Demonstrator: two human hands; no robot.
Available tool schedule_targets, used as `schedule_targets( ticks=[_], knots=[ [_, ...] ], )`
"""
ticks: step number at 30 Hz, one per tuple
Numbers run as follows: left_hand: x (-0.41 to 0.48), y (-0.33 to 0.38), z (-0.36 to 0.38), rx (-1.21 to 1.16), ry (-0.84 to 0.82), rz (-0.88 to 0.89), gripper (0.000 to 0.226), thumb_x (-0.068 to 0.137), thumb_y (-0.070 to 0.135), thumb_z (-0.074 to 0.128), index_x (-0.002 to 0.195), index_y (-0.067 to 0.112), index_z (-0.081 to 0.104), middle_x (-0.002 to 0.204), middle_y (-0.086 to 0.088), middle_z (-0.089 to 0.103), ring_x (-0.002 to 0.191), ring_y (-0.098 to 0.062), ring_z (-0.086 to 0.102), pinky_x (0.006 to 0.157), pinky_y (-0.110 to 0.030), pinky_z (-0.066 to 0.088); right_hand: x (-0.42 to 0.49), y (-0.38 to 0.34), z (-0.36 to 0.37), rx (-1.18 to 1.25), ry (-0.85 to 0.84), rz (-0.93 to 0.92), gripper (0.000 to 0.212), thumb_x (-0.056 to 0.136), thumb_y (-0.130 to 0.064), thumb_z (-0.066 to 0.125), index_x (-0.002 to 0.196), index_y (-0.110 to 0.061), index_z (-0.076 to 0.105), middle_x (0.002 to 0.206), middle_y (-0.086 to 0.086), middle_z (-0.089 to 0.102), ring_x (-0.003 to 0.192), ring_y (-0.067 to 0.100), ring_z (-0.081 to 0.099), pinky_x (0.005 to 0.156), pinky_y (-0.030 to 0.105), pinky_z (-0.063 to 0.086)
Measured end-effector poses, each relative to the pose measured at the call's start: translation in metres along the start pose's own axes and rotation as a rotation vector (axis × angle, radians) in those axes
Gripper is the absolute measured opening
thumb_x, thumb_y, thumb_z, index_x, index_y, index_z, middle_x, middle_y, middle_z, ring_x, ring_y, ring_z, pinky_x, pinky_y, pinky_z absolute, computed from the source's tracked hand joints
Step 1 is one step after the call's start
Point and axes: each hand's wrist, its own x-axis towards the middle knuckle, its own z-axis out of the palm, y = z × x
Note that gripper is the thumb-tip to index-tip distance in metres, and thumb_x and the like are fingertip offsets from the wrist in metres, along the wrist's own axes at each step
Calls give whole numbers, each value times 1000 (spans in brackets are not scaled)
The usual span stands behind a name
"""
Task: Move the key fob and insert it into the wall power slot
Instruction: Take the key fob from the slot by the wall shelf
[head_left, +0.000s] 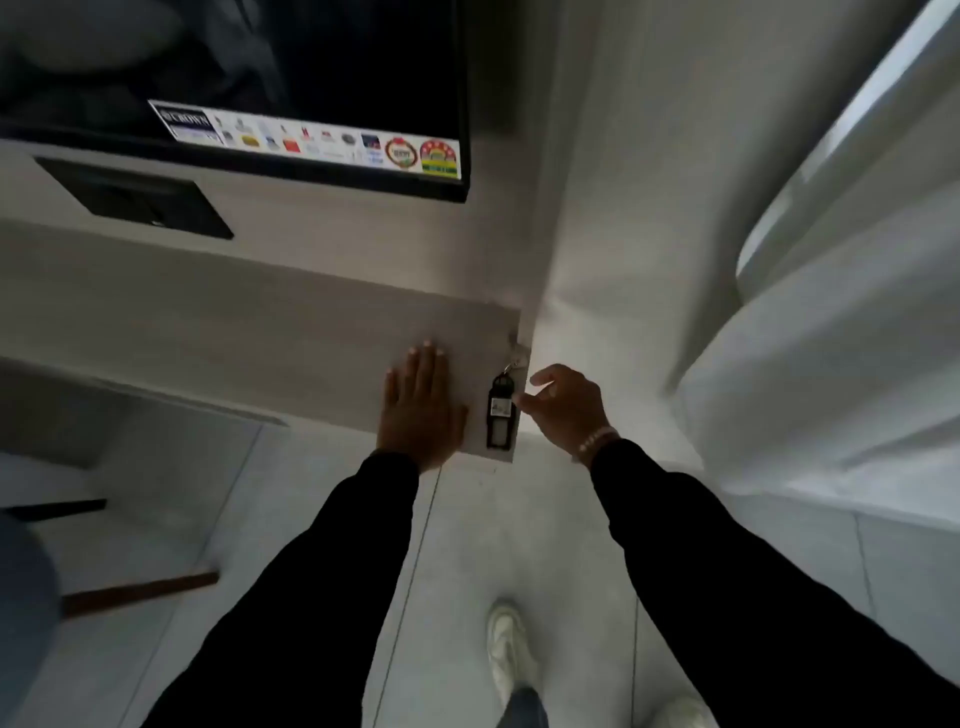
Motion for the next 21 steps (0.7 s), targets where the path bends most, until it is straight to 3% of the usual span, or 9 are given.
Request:
schedule_targets(
  ticks=[4,8,12,16,19,21],
  knots=[
    [2,2,2,33,76,-42,84,92,52,17,161,6,10,172,-16,7,159,-32,7,128,-57,5,3,0,23,64,48,52,53,64,-37,82,104,-14,56,79,5,68,84,21,62,78,27,46],
    [4,0,1,20,91,-17,84,92,53,20,161,5,14,171,-17,10,159,-32,9,128,-58,8,2,7,26,85,112,18,43,66,-24,81,101,-14,57,74,10,70,80,24,66,71,21,43],
    [4,0,1,19,93,2,85,91,54,16,160,4,16,171,-18,13,159,-33,11,128,-60,10,3,7,15,132,25,57,39,69,-18,81,102,-9,63,78,17,75,74,28,70,80,41,56],
    [3,-1,2,10,113,17,84,92,53,19,159,2,20,169,-19,17,158,-34,14,127,-62,13,11,3,8,224,32,127,26,72,-17,78,94,-6,69,66,11,70,50,14,64,53,27,58],
    [3,-2,1,25,104,46,83,93,52,22,159,2,21,169,-19,18,158,-35,15,127,-63,14,18,1,7,248,50,170,15,72,-10,77,85,-7,72,60,12,65,40,8,57,48,23,55],
    [3,-4,1,44,103,91,82,94,52,22,159,3,22,169,-18,19,158,-34,16,127,-62,16,21,2,4,323,18,215,9,74,-6,75,83,-3,73,60,11,61,45,14,53,49,22,54]
  ],
)
